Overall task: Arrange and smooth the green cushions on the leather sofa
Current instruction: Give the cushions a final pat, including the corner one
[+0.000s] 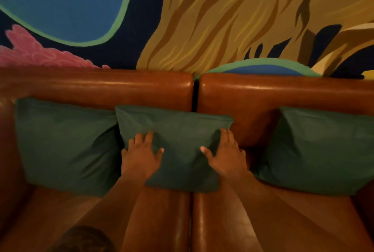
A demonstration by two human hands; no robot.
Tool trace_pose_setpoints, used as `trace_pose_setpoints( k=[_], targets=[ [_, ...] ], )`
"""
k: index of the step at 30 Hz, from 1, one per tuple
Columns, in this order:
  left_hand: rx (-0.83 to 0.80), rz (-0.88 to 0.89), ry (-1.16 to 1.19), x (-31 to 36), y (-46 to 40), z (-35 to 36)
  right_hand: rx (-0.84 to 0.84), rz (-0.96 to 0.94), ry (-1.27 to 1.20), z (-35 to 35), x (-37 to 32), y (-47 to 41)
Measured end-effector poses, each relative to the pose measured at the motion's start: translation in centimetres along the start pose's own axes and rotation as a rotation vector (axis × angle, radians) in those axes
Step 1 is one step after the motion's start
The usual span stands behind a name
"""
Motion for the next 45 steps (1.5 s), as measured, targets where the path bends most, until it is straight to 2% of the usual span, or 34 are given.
trace_pose_setpoints(
  k=[5, 11, 14, 17, 19, 21, 23, 26, 33, 39, 42, 44, 45],
  targets=[
    [0.078, -0.026, 0.116, -1.6, -0.2, 2.3, 0.174, 0.071, -0.222, 2.7, 1.1, 0.0],
    [0.178, 0.015, 0.200, -2.2, -1.0, 3.1, 0.178, 0.092, -0.511, 6.1, 1.1, -0.5],
    [0.277, 0.002, 0.277, -3.6, -0.9, 3.2, 0.243, 0.067, -0.592, 6.7, 1.0, -0.6],
    [0.376, -0.100, 0.397, -6.5, -0.5, 3.6, 0.303, 0.084, -0.644, 7.2, 1.0, -0.5],
    [0.354, -0.275, 0.504, -8.9, -0.4, 4.6, 0.329, 0.105, -0.687, 7.5, 0.9, -0.4],
    [0.239, -0.382, 0.564, -9.9, -0.8, 6.0, 0.362, 0.122, -0.711, 7.6, 0.7, -0.5],
    [0.108, -0.378, 0.600, -9.1, -1.5, 7.2, 0.377, 0.140, -0.741, 7.5, 0.7, -0.7],
    [0.081, -0.319, 0.645, -7.3, -2.1, 6.9, 0.363, 0.157, -0.797, 6.8, 1.0, -0.8],
    [0.142, -0.242, 0.765, -3.4, -0.5, 6.3, 0.503, 0.090, -0.785, 1.8, 3.2, -2.0],
    [-0.070, -0.214, 0.748, -0.4, -0.2, 9.6, 0.493, 0.038, -0.569, 1.8, 6.4, -1.2],
    [0.033, -0.189, 0.904, -0.6, 1.3, 9.0, 0.608, 0.058, -0.414, 1.2, 5.4, 0.5],
    [0.225, -0.121, 0.928, -1.0, 3.7, 7.5, 0.754, -0.011, -0.251, 0.1, 2.9, 2.7],
    [0.334, -0.057, 0.859, -0.9, 5.1, 6.7, 0.770, -0.074, -0.192, 0.2, 1.4, 3.7]
  ],
)
Point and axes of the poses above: each hand's wrist, its own y-axis away from the middle knuckle, its own z-axis out of the palm, x = y × z, the point moved 9 cm from there along -y, towards the middle knuckle, and after that the axes turned 9 degrees about x, right-handed, at the moved point
